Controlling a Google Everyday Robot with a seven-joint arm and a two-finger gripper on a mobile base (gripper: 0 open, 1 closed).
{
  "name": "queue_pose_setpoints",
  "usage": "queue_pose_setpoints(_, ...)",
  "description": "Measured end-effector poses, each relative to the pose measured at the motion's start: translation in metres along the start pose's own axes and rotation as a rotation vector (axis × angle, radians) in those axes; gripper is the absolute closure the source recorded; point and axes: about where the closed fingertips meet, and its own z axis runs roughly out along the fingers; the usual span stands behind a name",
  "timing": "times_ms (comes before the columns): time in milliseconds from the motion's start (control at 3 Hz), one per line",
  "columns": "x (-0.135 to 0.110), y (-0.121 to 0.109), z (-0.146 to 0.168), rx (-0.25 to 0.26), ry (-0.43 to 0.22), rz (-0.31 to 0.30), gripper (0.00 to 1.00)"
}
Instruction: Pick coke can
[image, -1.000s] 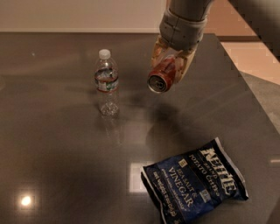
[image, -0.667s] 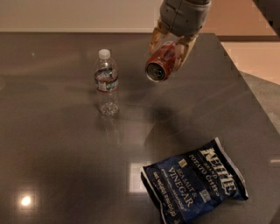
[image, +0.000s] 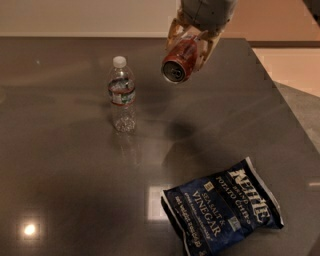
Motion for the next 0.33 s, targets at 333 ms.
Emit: queue_pose_setpoints(333, 0.0003, -0.0007, 0.0000, 0.002, 0.001, 0.000, 1.00)
